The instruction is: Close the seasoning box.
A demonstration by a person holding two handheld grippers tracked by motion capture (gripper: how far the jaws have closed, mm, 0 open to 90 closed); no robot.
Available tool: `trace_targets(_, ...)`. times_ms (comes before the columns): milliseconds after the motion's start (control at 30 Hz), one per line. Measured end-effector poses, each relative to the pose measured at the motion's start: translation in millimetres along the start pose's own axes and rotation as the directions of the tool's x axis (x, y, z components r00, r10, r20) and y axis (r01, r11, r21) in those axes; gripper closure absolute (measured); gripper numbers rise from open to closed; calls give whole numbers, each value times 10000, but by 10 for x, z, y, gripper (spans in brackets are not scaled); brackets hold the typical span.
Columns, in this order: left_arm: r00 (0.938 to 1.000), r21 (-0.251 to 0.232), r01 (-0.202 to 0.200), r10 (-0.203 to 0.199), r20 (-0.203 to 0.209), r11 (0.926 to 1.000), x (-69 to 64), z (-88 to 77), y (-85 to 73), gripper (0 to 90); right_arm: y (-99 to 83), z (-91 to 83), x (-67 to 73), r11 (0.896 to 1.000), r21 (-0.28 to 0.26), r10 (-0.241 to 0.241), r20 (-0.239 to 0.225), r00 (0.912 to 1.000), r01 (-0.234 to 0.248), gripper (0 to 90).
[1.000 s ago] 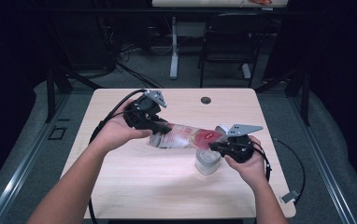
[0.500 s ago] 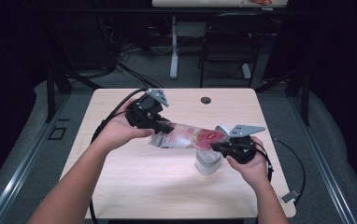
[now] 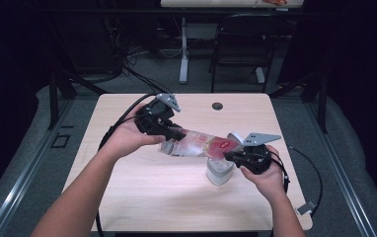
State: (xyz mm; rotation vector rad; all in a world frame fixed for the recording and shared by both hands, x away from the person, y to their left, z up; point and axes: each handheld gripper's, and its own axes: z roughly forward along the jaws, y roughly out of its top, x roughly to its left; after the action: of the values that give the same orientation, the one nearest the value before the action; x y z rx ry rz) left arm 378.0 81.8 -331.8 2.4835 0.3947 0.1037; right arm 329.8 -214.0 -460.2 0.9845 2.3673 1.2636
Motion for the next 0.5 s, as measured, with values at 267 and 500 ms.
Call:
trace_targets(267,10000,-57,97,-97,6,9999,5,7,4,745,-12,6,-9,10000,-45,86,-111,9999,-86,867)
trace_targets(500,10000,-50,87,-87,22,9999,8,9,12,744,-23,8,-17,9998,-84,172,-155,9997,-173,862)
